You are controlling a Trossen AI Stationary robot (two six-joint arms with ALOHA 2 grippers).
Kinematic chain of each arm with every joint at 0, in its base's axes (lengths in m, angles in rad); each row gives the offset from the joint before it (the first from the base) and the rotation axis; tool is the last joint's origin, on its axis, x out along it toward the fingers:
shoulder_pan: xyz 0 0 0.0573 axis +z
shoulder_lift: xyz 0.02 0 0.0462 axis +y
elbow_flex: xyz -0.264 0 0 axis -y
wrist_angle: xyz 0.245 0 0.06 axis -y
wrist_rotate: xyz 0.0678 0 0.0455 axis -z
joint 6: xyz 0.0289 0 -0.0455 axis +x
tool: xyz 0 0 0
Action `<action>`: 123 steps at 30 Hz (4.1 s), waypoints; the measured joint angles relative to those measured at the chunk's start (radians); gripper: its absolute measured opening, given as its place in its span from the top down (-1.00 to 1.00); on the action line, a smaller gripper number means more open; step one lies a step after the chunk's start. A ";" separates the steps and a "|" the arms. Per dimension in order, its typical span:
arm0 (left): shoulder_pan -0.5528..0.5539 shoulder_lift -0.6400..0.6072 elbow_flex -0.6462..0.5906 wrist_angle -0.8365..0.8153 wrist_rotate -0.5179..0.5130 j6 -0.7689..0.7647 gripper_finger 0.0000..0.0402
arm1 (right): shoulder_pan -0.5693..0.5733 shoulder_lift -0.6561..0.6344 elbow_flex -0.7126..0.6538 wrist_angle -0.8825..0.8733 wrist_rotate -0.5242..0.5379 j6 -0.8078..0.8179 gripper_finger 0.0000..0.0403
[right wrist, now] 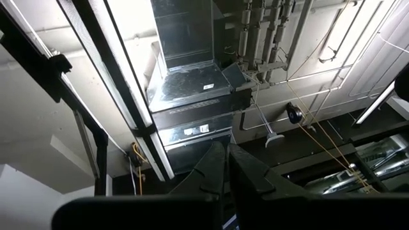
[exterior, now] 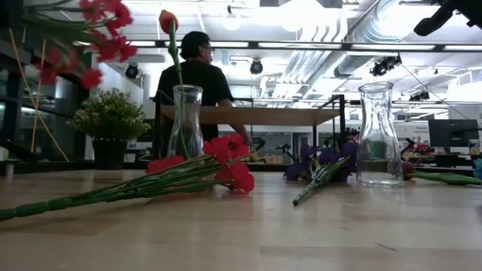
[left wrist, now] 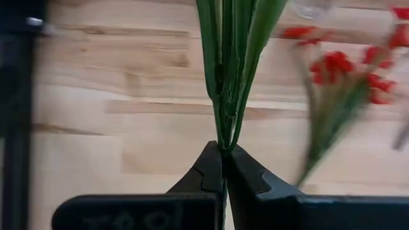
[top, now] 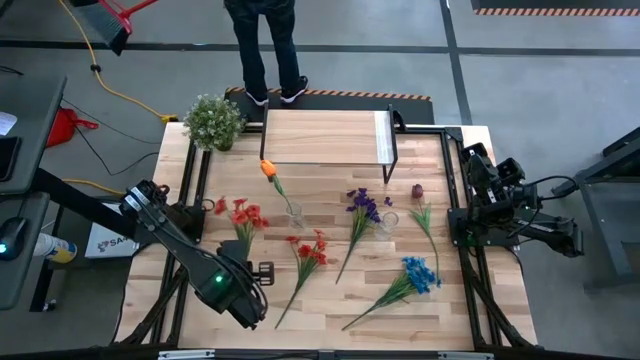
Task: Pick and place flowers into a vace then onto a shelf
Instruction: Put the left orange flowers into the left transparent vase
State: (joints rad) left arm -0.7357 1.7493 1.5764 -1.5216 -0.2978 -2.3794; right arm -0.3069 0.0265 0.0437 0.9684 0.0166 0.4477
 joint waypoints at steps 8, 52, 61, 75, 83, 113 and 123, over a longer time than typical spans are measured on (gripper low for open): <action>0.000 0.000 0.000 0.117 -0.004 0.144 0.81 | 0.000 0.000 0.000 0.000 0.002 0.000 0.94; 0.123 -0.021 0.086 0.626 -0.467 1.270 0.81 | 0.000 0.000 0.000 -0.007 0.000 0.046 0.94; 0.223 -0.022 0.223 0.513 -0.553 1.573 0.81 | 0.000 0.000 0.000 -0.007 -0.025 0.053 0.94; 0.303 -0.041 0.247 0.350 -0.782 1.589 0.81 | 0.000 0.000 0.000 -0.007 -0.006 0.031 0.94; 0.337 -0.071 0.245 0.293 -0.882 1.590 0.81 | 0.000 0.000 0.000 -0.010 -0.006 0.023 0.94; 0.348 -0.203 0.245 0.323 -0.921 1.626 0.81 | 0.000 0.000 0.000 -0.033 0.010 0.016 0.94; 0.348 -0.197 0.245 0.444 -0.840 1.698 0.81 | 0.000 0.000 0.000 -0.034 0.004 0.015 0.94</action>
State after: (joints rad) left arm -0.3874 1.5527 1.8217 -1.0776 -1.1381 -0.6815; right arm -0.3069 0.0269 0.0437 0.9348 0.0204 0.4629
